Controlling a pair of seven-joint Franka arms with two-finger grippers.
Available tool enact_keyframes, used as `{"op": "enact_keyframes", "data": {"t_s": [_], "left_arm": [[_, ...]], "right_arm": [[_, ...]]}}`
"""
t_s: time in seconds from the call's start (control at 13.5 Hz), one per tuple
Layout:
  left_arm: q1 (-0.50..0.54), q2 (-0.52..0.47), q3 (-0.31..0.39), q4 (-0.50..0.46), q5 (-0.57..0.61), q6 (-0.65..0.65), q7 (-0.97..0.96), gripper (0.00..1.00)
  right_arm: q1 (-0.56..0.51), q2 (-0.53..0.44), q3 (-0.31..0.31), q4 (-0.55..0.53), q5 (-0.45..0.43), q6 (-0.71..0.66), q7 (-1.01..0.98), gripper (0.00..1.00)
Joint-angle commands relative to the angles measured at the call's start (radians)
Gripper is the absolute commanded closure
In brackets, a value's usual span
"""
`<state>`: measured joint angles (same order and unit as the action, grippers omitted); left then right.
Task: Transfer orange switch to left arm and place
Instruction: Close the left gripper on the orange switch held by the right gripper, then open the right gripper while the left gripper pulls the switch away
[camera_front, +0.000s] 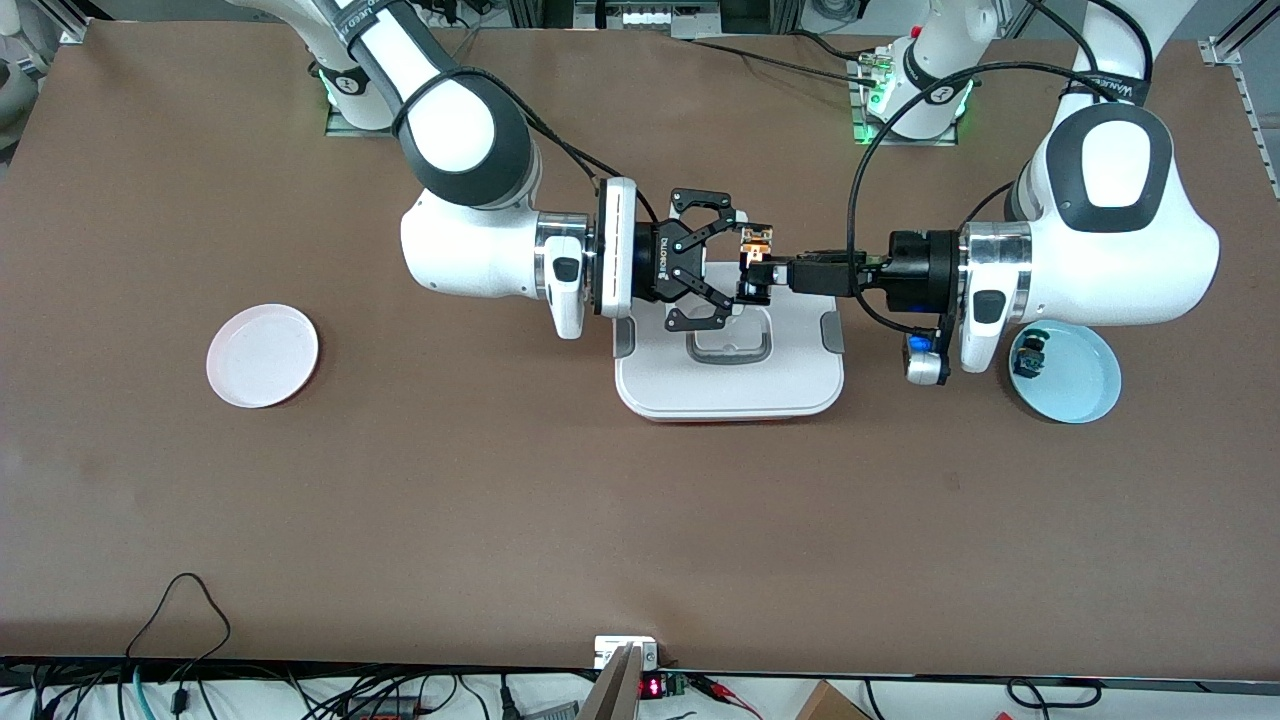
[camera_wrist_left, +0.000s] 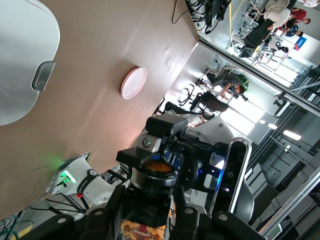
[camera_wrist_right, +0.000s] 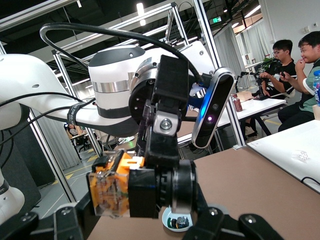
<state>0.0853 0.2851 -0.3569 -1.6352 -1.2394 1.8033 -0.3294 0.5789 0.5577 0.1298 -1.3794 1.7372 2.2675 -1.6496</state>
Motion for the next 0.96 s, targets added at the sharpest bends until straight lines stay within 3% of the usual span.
{"op": "enact_keyframes", "data": {"t_s": [0.0,0.45,0.74,0.89], "left_arm": [[0.027,-0.007,-0.002,-0.005,-0.012,-0.035,-0.005,1.00],[0.082,0.005,0.004,-0.005,0.021,-0.113,-0.002,1.00],[0.175,0.011,0.004,-0.006,0.248,-0.248,0.147,1.00],[0.227,0.011,0.003,-0.002,0.438,-0.318,0.173,1.00]], "right_arm": [[0.002,-0.016,-0.006,-0.029,0.022,0.006,-0.042,0.00],[-0.001,-0.021,-0.006,-0.030,0.028,0.006,-0.041,0.00],[-0.011,-0.027,-0.006,-0.049,0.027,0.004,-0.047,0.00],[-0.039,-0.056,-0.007,-0.090,0.025,0.003,-0.050,0.00]]}}
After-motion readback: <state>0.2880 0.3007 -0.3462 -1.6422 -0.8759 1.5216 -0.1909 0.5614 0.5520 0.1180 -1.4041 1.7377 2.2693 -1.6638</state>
